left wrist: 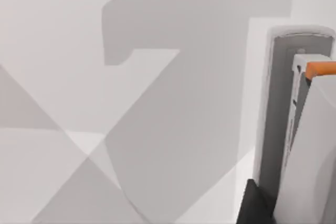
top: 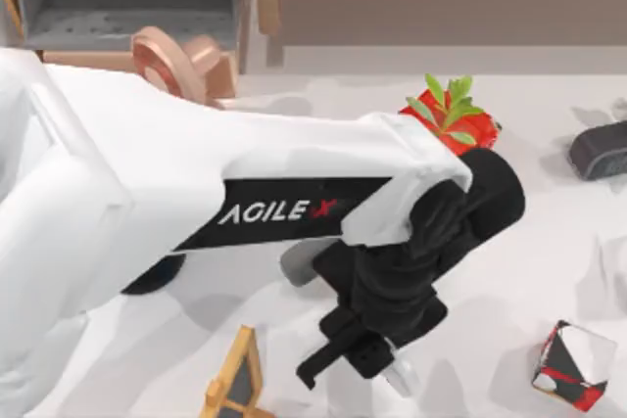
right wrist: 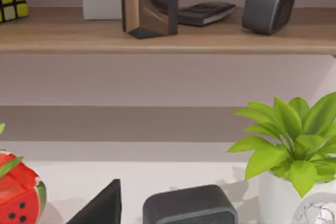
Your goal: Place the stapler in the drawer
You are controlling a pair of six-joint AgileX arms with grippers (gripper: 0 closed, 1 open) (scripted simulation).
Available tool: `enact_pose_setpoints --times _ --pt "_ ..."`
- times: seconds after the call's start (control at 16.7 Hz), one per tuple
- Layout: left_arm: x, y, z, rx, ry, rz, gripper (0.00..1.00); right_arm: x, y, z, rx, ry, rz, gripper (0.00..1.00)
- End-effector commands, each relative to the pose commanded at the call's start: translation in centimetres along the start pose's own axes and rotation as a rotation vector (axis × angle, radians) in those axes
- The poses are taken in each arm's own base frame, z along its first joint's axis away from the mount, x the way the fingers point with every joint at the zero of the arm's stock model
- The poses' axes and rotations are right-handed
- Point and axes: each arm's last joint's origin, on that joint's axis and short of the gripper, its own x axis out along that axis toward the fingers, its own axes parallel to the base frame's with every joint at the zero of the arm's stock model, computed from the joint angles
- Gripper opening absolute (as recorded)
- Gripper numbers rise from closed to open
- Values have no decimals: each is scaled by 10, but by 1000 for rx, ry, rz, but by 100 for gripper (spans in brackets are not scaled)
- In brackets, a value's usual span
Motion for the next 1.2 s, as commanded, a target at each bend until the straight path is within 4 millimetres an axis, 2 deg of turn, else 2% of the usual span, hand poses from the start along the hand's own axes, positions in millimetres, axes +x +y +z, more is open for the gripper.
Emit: enact_pose_setpoints --times 0.12,0.42,0.54,0.66,0.78,0.9,1.08,1.2 --pt "-9 0 0 0 0 -3 0 0 0 0 0 0 0 100" --pt "-8 0 0 0 0 1 0 0 0 0 0 0 0 100" --pt "-22 -2 3 18 7 -35 0 0 0 0 0 0 0 100" --pt "-50 -6 16 47 15 -108 0 0 0 0 0 0 0 100" --pt "-81 -11 43 71 4 -191 0 0 0 0 0 0 0 100" --pt "-110 -12 84 86 -32 -259 0 0 0 0 0 0 0 100" --pt "-142 -1 164 102 -121 -301 0 0 0 0 0 0 0 100" --pt "-153 16 223 116 -186 -282 0 0 0 0 0 0 0 100"
